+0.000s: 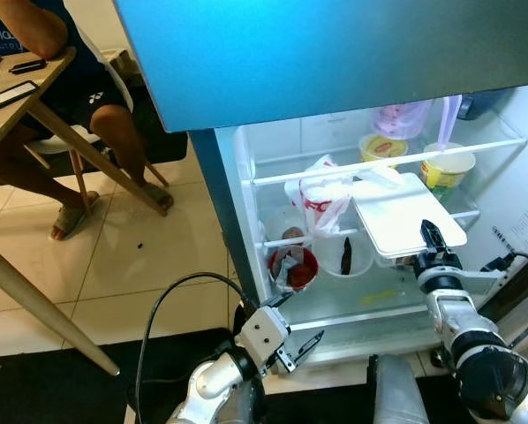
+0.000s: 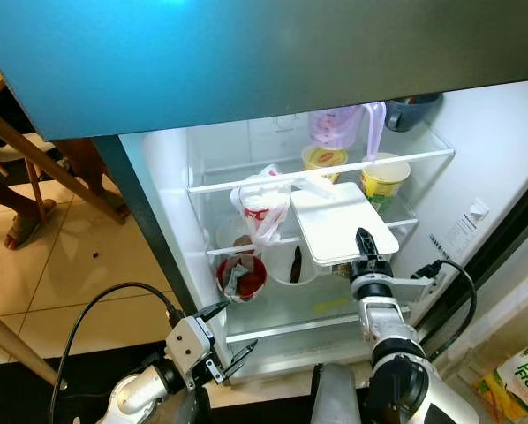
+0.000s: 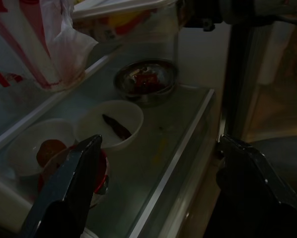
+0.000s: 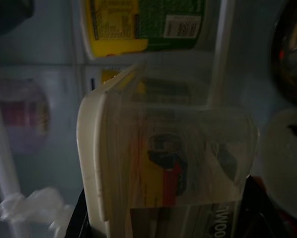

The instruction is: Restocking fridge

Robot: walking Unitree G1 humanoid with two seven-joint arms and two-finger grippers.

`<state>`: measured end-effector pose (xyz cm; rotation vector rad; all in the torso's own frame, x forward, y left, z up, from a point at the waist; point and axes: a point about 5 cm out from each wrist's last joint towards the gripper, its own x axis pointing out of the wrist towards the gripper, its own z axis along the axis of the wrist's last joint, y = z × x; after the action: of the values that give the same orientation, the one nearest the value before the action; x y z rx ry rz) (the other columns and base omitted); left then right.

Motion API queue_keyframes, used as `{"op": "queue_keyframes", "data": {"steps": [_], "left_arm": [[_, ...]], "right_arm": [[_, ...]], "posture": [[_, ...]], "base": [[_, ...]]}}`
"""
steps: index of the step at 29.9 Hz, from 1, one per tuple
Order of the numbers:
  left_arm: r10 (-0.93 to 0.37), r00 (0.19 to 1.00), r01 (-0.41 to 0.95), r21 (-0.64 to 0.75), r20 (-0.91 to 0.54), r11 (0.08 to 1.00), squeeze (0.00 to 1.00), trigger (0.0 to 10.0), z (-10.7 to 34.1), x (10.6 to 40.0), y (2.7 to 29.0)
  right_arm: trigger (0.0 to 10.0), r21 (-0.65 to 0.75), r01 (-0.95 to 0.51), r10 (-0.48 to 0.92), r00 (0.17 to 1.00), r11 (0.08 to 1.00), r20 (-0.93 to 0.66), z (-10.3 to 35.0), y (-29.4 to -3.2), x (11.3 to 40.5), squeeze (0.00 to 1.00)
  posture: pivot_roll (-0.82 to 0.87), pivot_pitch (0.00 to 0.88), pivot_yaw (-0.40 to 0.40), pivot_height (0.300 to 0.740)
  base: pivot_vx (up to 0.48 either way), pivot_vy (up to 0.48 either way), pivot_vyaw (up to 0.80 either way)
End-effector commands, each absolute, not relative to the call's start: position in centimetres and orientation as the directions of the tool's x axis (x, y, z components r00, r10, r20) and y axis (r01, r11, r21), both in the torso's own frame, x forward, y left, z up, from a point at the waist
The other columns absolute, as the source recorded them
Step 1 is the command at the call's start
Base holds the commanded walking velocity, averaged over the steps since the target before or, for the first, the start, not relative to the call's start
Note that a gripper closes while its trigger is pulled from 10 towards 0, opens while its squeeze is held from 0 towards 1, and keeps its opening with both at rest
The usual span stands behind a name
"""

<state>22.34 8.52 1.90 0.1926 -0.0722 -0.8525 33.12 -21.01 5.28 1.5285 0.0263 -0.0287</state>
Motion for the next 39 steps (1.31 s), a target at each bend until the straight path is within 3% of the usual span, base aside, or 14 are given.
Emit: {"op": "queue_keyframes", "data": {"steps": [1,16,26,27,28,29,39], "left_arm": [[-0.755,0.655,0.746,0.199,-0.04,0.636,0.0,10.0,1.6,22.1,9.2],[-0.767,0.642,0.747,0.221,0.005,0.627,0.0,10.0,3.2,22.6,9.0],[-0.777,0.63,0.755,0.223,0.016,0.617,0.0,10.0,3.9,22.1,8.8],[-0.778,0.628,0.756,0.221,0.017,0.616,0.0,10.0,4.0,22.0,8.7],[-0.778,0.628,0.757,0.22,0.019,0.616,0.0,10.0,4.1,21.9,8.6],[-0.779,0.627,0.757,0.219,0.021,0.615,0.0,10.0,4.2,21.9,8.6],[-0.781,0.625,0.762,0.206,0.016,0.614,0.0,10.0,4.3,21.8,8.4]], "right_arm": [[10.0,0.997,0.049,-0.011,0.999,0.056,-0.049,5.7,-20.4,33.7,0.0],[10.0,0.991,0.082,-0.029,0.996,0.11,-0.08,6.8,-19.2,35.0,0.0],[10.0,0.993,0.081,-0.061,0.995,0.091,-0.075,8.2,-18.8,36.2,0.0],[10.0,0.992,0.09,-0.071,0.994,0.088,-0.083,8.5,-18.7,36.4,0.34],[10.0,0.992,0.094,-0.078,0.993,0.084,-0.088,8.7,-18.6,36.6,0.78],[10.0,0.991,0.103,-0.081,0.992,0.089,-0.096,8.8,-18.4,36.7,1.0],[10.0,0.984,0.15,-0.123,0.983,0.095,-0.138,8.0,-19.6,36.1,1.0]], "posture": [[0.0,0.095,0.086,0.585],[0.06,0.133,0.116,0.585],[0.09,0.152,0.126,0.585],[0.1,0.155,0.128,0.585],[0.1,0.155,0.13,0.585],[0.1,0.155,0.13,0.585],[0.09,0.157,0.127,0.585]], "base": [[0.0,0.0,0.0],[0.0,0.0,0.0],[0.0,0.0,0.0],[0.0,0.0,0.0],[0.0,0.0,0.0],[0.0,0.0,0.0],[0.0,0.0,0.0]]}}
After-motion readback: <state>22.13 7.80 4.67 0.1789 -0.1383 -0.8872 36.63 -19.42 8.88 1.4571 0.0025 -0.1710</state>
